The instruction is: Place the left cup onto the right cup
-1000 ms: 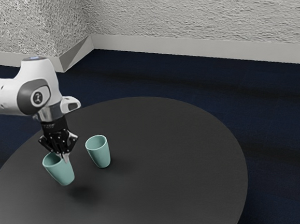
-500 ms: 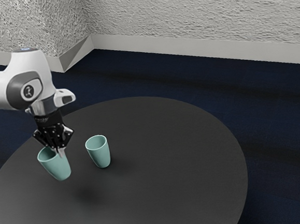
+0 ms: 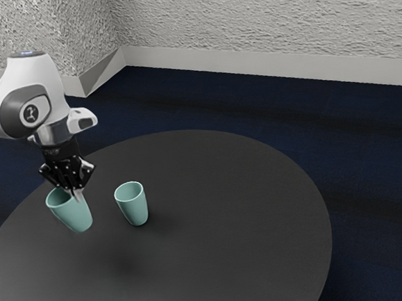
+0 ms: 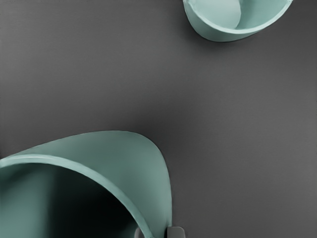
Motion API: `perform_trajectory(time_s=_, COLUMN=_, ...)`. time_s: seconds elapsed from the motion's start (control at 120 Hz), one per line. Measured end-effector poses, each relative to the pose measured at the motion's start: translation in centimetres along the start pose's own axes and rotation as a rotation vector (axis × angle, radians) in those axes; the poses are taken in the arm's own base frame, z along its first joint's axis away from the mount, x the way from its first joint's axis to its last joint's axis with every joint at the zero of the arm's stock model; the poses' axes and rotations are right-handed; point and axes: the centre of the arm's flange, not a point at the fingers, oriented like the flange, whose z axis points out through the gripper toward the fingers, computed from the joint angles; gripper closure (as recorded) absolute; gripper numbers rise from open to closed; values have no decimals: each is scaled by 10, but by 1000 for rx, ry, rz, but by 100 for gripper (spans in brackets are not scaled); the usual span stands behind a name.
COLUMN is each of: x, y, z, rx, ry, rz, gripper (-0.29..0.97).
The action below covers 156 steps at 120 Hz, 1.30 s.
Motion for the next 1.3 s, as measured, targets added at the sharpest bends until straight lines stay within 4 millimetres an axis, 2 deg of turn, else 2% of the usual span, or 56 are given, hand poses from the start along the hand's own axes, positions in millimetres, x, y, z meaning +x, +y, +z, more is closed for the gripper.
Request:
perform_trajectory(time_s=0.775, x=9, y=23, z=-66, rx=48, ry=91, rz=52, gripper=78)
perform_trajectory(time_s=1.3, x=35, y=45, z=-62, rx=63, ry=76, rz=89, gripper=78)
